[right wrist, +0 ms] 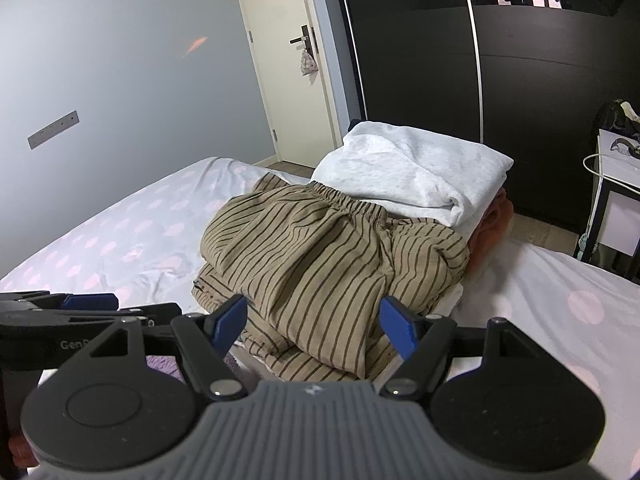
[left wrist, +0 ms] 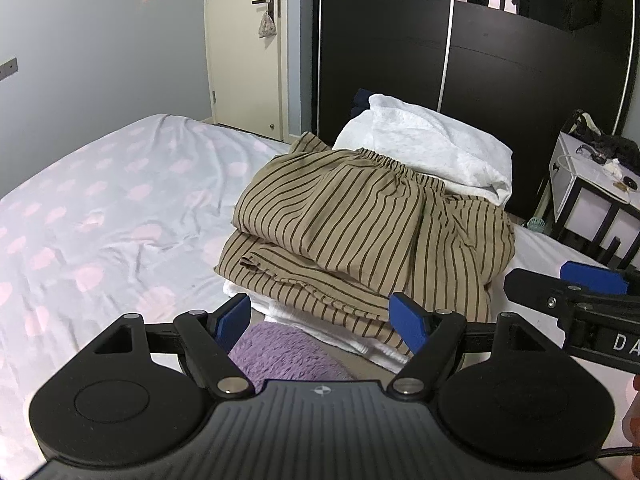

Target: Fold clothes

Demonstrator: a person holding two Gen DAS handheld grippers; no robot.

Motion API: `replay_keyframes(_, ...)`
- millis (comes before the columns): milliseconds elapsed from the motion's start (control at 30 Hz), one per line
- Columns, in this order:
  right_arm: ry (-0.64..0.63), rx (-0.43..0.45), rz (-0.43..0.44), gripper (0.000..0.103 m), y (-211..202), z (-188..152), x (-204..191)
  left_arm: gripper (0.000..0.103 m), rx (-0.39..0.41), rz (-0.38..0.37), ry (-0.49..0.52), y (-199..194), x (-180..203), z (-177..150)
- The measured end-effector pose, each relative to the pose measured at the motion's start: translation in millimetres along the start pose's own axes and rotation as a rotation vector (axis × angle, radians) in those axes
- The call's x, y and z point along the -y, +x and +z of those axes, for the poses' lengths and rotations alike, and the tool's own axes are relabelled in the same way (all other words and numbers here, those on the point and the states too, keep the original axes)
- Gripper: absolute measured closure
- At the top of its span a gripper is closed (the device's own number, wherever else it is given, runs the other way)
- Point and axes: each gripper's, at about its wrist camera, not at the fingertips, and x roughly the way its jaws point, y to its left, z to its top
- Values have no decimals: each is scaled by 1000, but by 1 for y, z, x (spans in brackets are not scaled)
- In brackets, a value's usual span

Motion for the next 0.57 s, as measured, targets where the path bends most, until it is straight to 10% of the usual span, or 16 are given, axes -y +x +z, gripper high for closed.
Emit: replay_keyframes(567,-15,-7,12,27,3,-2,-5,28,-10,-15,2,-1,-2,-1)
